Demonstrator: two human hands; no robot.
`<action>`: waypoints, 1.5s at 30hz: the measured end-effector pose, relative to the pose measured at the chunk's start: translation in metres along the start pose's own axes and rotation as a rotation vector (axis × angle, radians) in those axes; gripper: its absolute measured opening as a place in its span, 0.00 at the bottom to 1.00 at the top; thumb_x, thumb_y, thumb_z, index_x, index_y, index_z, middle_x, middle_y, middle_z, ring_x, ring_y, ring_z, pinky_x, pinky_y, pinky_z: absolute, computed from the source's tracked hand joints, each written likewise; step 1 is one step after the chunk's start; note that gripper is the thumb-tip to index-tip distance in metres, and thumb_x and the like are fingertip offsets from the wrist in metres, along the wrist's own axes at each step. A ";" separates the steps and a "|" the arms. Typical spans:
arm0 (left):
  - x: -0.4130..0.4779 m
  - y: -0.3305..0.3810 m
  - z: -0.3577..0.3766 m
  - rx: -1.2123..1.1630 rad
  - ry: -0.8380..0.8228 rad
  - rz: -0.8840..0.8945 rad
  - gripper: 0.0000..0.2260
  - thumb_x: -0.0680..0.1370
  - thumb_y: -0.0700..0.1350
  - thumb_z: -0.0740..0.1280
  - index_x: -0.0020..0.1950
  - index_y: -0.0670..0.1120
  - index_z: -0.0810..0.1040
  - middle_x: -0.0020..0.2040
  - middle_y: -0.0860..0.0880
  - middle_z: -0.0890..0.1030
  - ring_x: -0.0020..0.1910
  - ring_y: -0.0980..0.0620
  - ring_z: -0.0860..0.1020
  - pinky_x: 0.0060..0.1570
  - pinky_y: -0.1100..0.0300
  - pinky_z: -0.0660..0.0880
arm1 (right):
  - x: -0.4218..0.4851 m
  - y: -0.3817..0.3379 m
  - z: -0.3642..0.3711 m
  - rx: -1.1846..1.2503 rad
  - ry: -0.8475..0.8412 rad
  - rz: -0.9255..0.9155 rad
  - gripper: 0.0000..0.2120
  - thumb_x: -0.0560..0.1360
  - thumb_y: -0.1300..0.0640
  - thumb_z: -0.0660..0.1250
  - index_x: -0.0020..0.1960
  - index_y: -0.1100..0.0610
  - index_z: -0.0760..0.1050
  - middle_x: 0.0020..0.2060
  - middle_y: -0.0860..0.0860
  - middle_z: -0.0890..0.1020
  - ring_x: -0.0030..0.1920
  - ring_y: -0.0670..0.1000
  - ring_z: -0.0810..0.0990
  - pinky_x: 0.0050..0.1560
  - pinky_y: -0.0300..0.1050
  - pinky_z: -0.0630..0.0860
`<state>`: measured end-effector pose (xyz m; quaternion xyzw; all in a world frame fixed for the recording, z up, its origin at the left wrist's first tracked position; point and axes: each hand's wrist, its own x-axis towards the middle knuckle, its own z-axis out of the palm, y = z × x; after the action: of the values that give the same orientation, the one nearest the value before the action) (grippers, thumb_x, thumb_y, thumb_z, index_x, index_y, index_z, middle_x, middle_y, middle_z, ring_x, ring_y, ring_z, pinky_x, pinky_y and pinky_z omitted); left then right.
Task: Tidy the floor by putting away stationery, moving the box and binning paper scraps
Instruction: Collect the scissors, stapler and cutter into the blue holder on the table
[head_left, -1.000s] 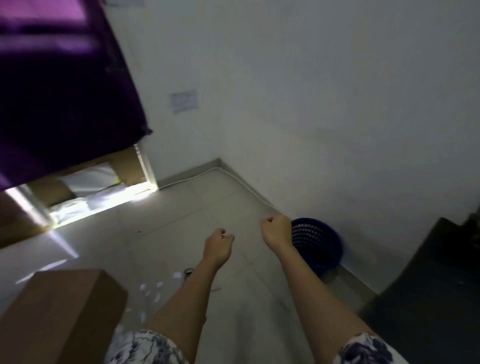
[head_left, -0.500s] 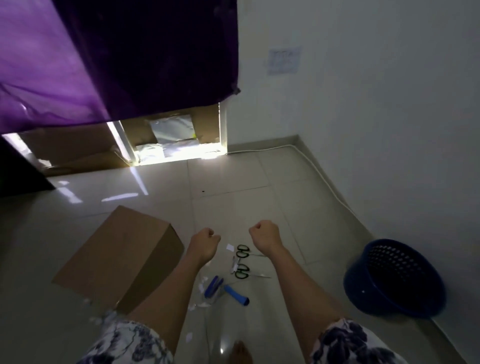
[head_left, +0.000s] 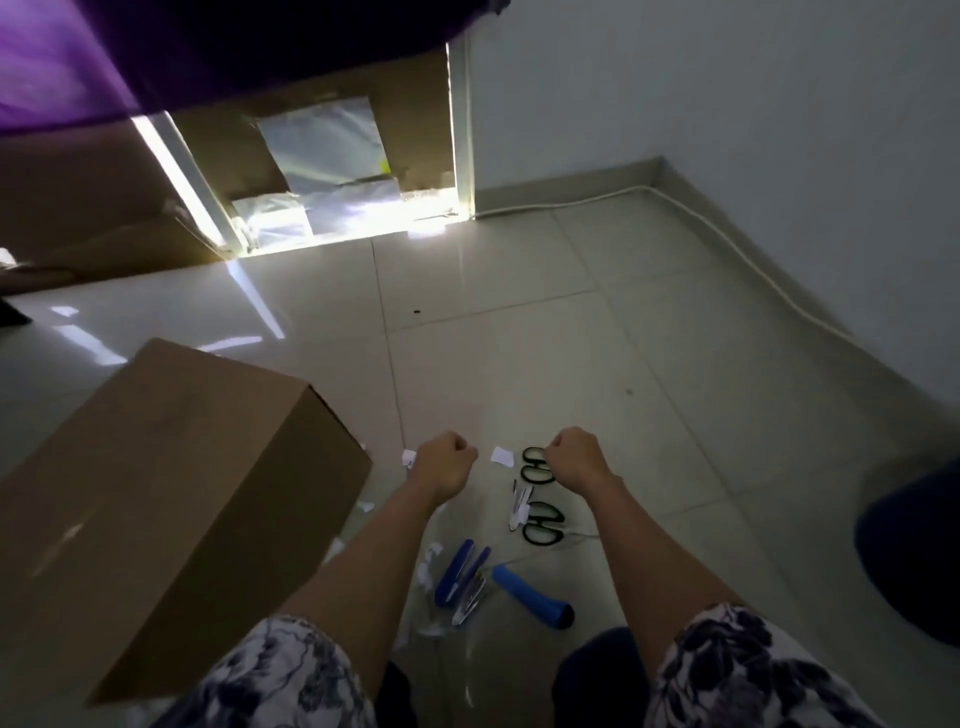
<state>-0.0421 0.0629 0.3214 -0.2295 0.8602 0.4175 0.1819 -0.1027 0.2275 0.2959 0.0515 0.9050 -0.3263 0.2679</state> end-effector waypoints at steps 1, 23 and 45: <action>0.024 -0.020 0.022 0.009 -0.011 0.016 0.07 0.80 0.44 0.59 0.51 0.42 0.75 0.49 0.46 0.74 0.47 0.49 0.72 0.47 0.60 0.67 | 0.026 0.020 0.024 -0.037 -0.005 0.005 0.12 0.75 0.66 0.59 0.32 0.62 0.69 0.32 0.55 0.73 0.39 0.52 0.72 0.34 0.40 0.66; 0.178 -0.136 0.186 0.402 -0.051 0.246 0.14 0.79 0.42 0.58 0.63 0.39 0.74 0.63 0.40 0.76 0.60 0.43 0.74 0.58 0.56 0.71 | 0.188 0.181 0.143 -0.462 0.104 -0.019 0.23 0.74 0.55 0.69 0.65 0.58 0.65 0.65 0.57 0.68 0.66 0.60 0.63 0.64 0.54 0.66; 0.165 -0.134 0.190 0.447 -0.109 0.259 0.06 0.78 0.39 0.59 0.47 0.41 0.75 0.49 0.43 0.75 0.47 0.47 0.71 0.46 0.58 0.68 | 0.140 0.178 0.176 -0.659 0.206 -0.122 0.21 0.66 0.59 0.69 0.59 0.50 0.74 0.62 0.59 0.63 0.67 0.63 0.56 0.72 0.65 0.49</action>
<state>-0.0829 0.1018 0.0423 -0.0485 0.9422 0.2486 0.2193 -0.0941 0.2461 0.0097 -0.0594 0.9854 -0.0253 0.1575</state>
